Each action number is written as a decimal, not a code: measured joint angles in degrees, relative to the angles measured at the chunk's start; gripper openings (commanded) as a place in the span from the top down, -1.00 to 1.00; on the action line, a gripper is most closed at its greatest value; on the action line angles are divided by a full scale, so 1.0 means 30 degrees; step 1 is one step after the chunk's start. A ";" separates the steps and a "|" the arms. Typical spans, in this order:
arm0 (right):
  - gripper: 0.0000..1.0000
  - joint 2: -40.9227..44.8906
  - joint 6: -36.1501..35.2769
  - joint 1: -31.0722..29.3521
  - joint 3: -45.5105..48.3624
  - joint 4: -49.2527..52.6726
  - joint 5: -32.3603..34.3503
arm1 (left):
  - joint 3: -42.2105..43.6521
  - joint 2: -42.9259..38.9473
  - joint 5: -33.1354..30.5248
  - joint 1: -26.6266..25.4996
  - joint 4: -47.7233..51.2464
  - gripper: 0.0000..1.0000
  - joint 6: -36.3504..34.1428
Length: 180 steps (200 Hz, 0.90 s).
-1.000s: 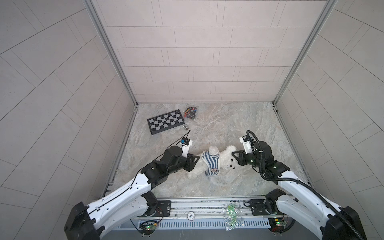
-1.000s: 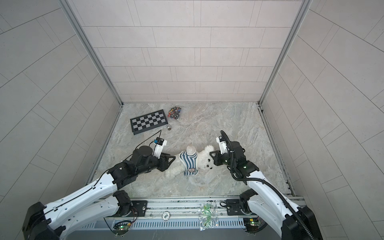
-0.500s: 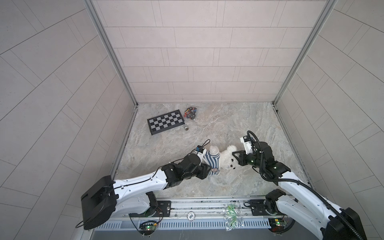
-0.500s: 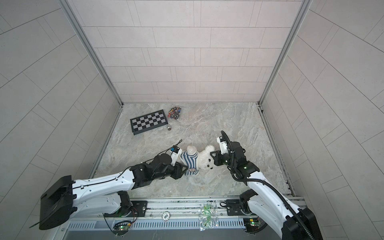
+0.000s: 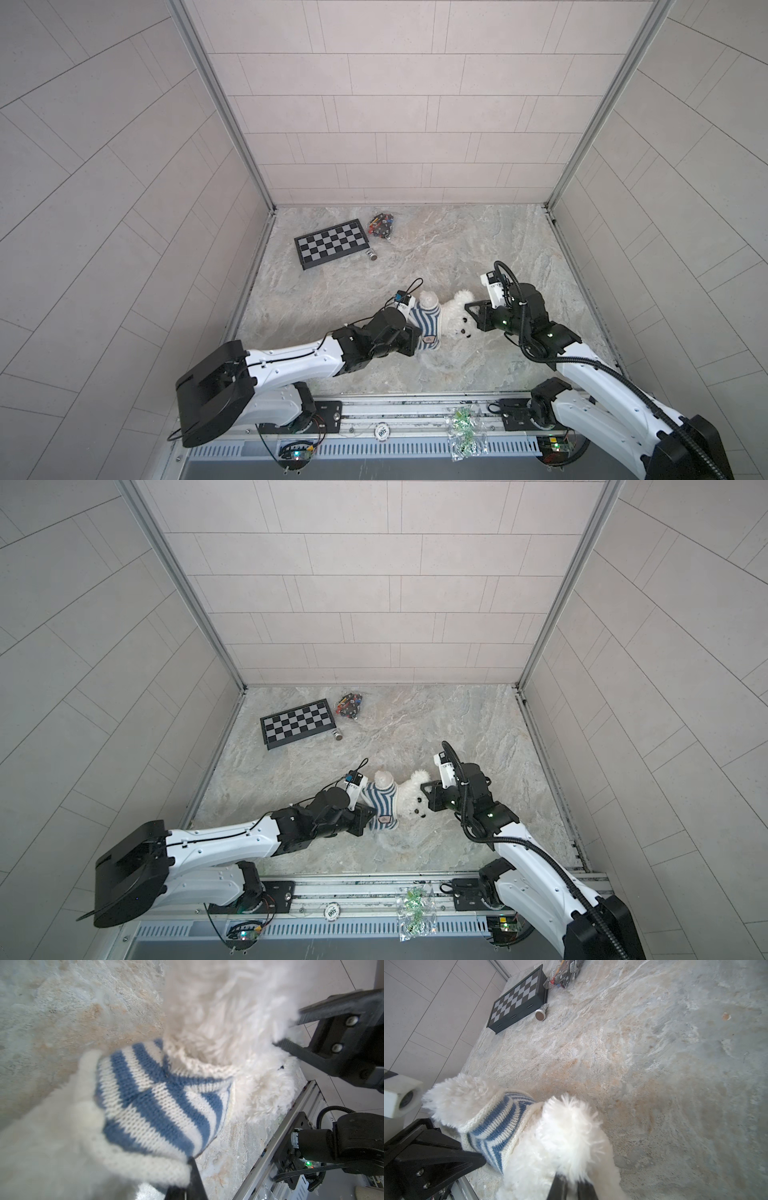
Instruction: Dress the teddy bear
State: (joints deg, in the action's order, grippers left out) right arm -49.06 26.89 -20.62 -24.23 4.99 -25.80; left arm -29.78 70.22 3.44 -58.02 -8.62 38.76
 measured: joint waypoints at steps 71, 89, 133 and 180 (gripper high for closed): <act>1.00 0.0000 -0.0466 -0.0109 -0.0022 0.0823 0.0313 | 0.1268 -0.2980 0.0087 0.1916 0.1064 1.00 -0.0459; 1.00 0.0000 -0.0474 -0.0117 -0.0022 0.0852 0.0313 | 0.1268 -0.2871 0.0197 0.1996 0.1093 1.00 -0.0743; 1.00 -0.0007 -0.0466 -0.0117 -0.0022 0.0852 0.0408 | 0.1107 -0.1355 0.0627 0.2069 0.0969 0.67 -0.1209; 1.00 -0.0022 -0.0466 -0.0109 -0.0022 0.0860 0.0831 | 0.0962 -0.2076 0.0211 0.1574 0.1603 0.27 -0.1523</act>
State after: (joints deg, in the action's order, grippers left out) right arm -49.12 25.50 -20.95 -24.29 7.57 -23.31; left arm -26.89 63.99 4.08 -53.30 -3.81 34.20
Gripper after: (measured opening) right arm 0.089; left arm 0.320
